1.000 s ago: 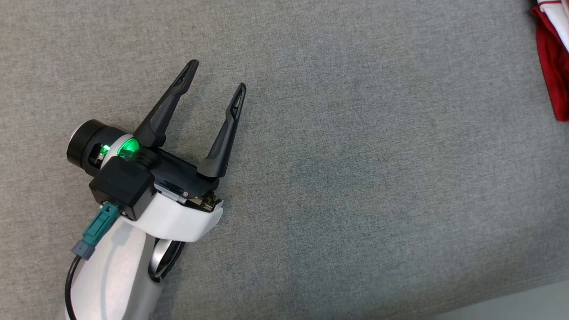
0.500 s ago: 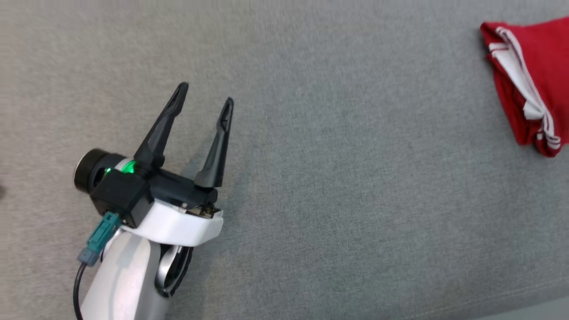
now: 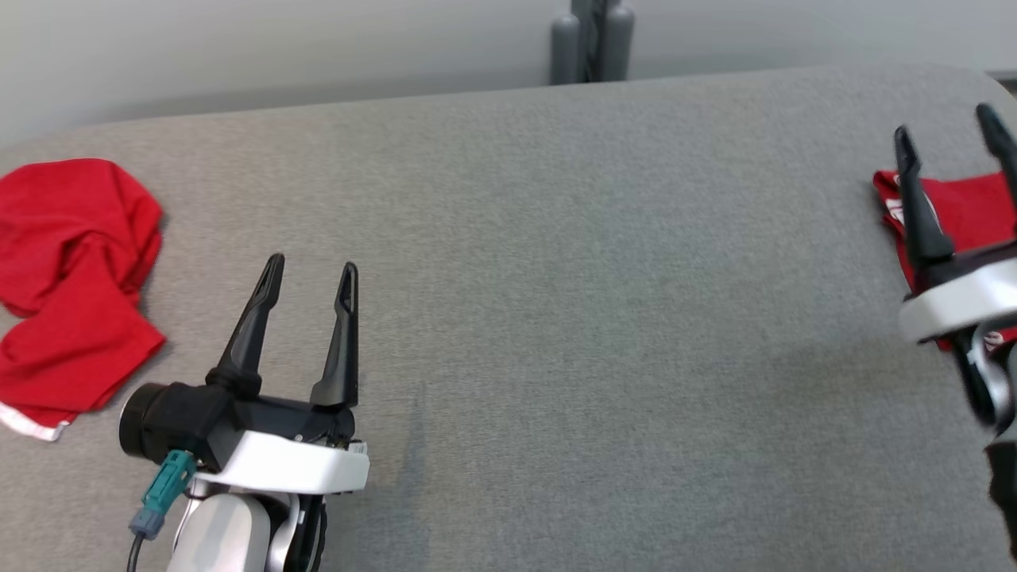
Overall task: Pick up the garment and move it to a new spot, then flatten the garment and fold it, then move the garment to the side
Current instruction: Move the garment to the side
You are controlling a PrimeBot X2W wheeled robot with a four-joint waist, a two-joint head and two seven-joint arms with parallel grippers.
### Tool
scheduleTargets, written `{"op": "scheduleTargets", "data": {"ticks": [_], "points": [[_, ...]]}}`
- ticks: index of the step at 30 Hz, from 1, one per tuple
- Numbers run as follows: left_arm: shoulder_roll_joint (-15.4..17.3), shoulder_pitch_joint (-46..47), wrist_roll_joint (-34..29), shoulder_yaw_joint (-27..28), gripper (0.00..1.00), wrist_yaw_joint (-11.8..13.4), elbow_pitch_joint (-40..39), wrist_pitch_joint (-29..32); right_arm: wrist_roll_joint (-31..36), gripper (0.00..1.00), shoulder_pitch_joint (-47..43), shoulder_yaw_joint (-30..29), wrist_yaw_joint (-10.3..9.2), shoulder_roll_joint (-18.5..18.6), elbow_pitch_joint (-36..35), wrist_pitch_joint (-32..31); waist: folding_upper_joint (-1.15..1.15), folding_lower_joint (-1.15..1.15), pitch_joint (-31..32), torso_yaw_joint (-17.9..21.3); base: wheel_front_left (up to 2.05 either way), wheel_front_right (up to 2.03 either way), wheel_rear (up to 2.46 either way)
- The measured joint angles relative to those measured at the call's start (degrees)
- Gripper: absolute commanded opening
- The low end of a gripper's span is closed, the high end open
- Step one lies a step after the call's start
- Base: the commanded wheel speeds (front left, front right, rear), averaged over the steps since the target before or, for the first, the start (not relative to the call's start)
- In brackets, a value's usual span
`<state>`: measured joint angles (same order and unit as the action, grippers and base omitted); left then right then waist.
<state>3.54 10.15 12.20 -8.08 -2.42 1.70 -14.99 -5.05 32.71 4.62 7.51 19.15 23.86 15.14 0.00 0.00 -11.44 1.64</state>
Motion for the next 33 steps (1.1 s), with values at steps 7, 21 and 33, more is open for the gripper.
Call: {"op": "scheduleTargets", "data": {"ticks": [7, 21, 33], "points": [[-0.52, -3.99, -0.09, 2.05, 1.0, 0.55, 2.34, 0.01, 1.77, 1.0, -13.86, -0.32, 0.0, -7.2, -10.01, 0.0, 0.0, 0.0, 4.97, -4.54, 0.0, 0.0, 0.0], [-0.76, -9.79, 2.82, 1.29, 1.0, 2.52, 3.88, 0.01, 5.16, 1.0, -25.24, -4.15, 0.0, -15.61, -17.15, 0.0, 0.0, 0.0, 10.19, -7.64, 0.0, 0.0, 0.0], [-0.73, -10.61, 2.61, 0.43, 1.0, 3.09, 3.45, 0.01, 5.26, 1.0, -27.47, -3.57, 0.0, -16.25, -17.52, 0.0, 0.0, 0.0, 10.37, -7.18, 0.0, 0.0, 0.0]]}}
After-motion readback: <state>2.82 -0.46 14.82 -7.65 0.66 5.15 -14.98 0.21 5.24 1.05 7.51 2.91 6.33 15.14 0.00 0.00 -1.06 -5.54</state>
